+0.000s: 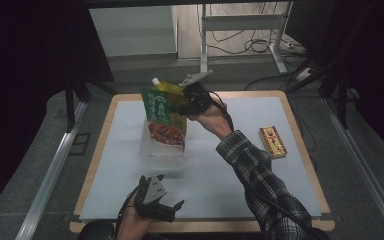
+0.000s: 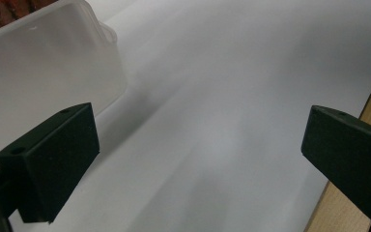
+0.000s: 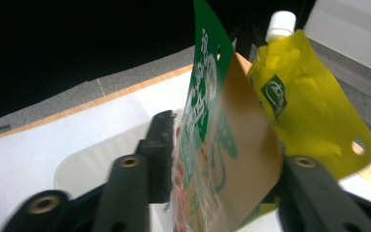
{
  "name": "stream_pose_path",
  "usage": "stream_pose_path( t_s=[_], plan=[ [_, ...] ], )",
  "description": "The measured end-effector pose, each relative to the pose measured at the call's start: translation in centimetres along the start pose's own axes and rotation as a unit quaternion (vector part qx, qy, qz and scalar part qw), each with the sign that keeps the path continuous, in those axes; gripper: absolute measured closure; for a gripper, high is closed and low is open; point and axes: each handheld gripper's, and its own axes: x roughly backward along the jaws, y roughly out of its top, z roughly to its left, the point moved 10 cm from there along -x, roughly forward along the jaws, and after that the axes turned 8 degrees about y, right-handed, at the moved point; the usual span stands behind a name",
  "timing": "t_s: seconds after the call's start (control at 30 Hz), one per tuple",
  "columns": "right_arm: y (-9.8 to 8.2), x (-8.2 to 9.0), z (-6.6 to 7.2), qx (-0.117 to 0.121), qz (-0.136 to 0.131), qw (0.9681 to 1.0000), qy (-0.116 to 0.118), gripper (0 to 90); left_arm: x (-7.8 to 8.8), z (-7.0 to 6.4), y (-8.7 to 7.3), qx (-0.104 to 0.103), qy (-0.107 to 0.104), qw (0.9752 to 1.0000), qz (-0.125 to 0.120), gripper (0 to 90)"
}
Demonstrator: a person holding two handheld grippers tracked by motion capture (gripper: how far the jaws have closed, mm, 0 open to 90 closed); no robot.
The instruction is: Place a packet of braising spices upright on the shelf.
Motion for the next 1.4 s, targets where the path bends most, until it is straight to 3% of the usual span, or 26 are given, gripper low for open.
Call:
stream_pose_path(
  t_s=[0.13,0.37,1.17,1.4],
  plan=[
    [-0.5,0.3,-0.3,-0.001,0.009,0.9999,-0.013,45.8,0.0,0.0,0.0,-0.001,0.000,1.0000,0.001,0.0],
    [-1.0,1.2,-0.5,0.000,0.002,0.9998,-0.021,33.3,-0.1,-0.1,0.0,-0.001,0.000,1.0000,0.002,0.0],
    [-4.5,4.0,-1.1,-0.018,-0.007,0.9994,-0.030,17.4,-0.2,-0.2,-0.1,-0.008,-0.001,1.0000,0.005,0.0],
    [-5.4,4.7,-0.8,-0.023,-0.009,0.9994,-0.025,12.4,-0.2,-0.3,0.0,0.001,-0.004,1.0000,0.004,0.0]
  ],
)
